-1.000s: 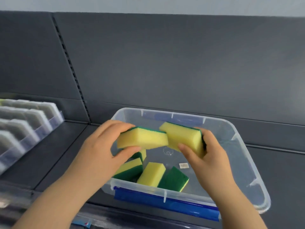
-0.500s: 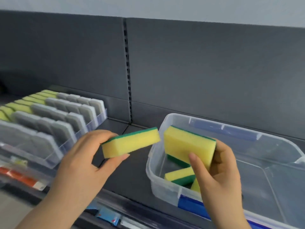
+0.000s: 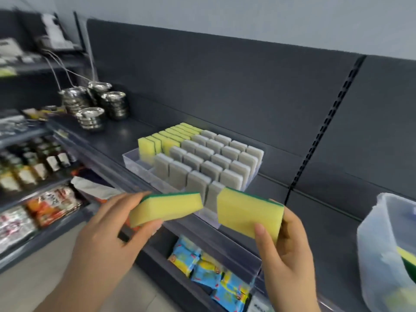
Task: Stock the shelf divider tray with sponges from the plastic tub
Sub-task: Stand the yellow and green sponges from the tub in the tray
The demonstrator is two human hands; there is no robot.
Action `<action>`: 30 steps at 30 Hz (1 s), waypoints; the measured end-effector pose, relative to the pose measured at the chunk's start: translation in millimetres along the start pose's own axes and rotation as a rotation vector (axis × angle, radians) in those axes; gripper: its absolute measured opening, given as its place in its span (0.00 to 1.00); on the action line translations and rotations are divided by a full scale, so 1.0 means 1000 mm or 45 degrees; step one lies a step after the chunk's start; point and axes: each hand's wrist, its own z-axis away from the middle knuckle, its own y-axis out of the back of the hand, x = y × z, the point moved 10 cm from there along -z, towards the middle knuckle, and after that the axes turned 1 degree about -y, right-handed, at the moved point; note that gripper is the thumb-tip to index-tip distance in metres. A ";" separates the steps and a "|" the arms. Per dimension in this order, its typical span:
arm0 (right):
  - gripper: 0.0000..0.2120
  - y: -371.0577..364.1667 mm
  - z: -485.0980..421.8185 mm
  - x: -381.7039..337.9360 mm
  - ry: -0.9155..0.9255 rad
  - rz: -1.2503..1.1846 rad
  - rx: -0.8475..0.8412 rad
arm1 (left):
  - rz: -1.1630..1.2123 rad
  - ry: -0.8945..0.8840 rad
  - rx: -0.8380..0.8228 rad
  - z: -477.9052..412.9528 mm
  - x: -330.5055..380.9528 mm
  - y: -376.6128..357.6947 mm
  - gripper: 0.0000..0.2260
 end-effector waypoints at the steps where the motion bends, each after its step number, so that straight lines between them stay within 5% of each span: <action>1: 0.17 -0.017 0.000 0.001 -0.022 -0.007 -0.035 | 0.006 0.053 0.008 0.004 -0.018 0.010 0.18; 15: 0.19 -0.159 -0.068 0.006 -0.053 0.003 -0.309 | 0.136 0.432 0.066 0.000 -0.145 0.032 0.26; 25: 0.17 -0.172 -0.188 -0.005 0.067 0.008 -0.154 | -0.105 0.099 -0.027 -0.145 -0.176 -0.003 0.22; 30: 0.19 -0.181 -0.220 0.004 0.082 0.185 -0.153 | 0.065 0.228 0.044 -0.156 -0.221 -0.016 0.24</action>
